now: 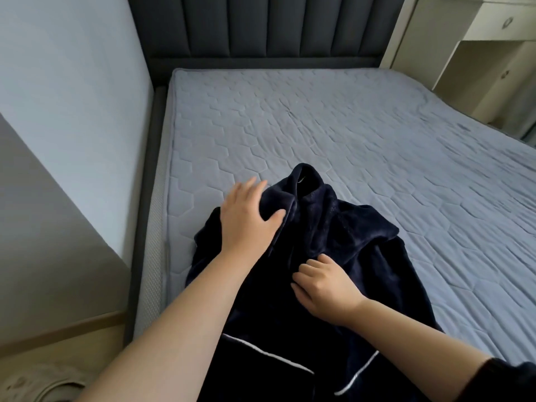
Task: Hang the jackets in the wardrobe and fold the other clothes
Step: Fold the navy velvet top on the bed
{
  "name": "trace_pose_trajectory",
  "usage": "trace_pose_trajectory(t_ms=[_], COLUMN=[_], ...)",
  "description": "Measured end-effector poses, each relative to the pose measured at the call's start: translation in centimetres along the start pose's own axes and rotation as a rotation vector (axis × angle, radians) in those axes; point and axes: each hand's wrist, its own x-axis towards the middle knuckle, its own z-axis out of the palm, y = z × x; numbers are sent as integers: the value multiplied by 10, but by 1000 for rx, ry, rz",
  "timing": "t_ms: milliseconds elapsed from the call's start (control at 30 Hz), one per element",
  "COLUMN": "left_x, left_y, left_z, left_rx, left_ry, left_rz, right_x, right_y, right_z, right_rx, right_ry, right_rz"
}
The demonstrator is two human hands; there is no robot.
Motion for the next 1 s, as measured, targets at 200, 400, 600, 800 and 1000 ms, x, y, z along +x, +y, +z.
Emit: trace_pose_trajectory(t_ms=[200,400,600,800,1000], left_x=[33,33,36,-29,-66], left_y=[10,-2,-29,-59,-65], left_z=[19,3,-37,-31,-6], left_rx=[183,58,-39,-154,-982], left_ry=[-454,-308,262,277,194], left_rz=[-153,-103,-169,-272,-1059], right_x=[32,72,53,-16,-43], right_y=[11,60,109,113,94], right_z=[-11,-19,-49,-50,-37], right_rx=[218,492,682,1089,1584], right_ry=[140,-61,517,440,348], right_rz=[603,1204,1356,1531,1707])
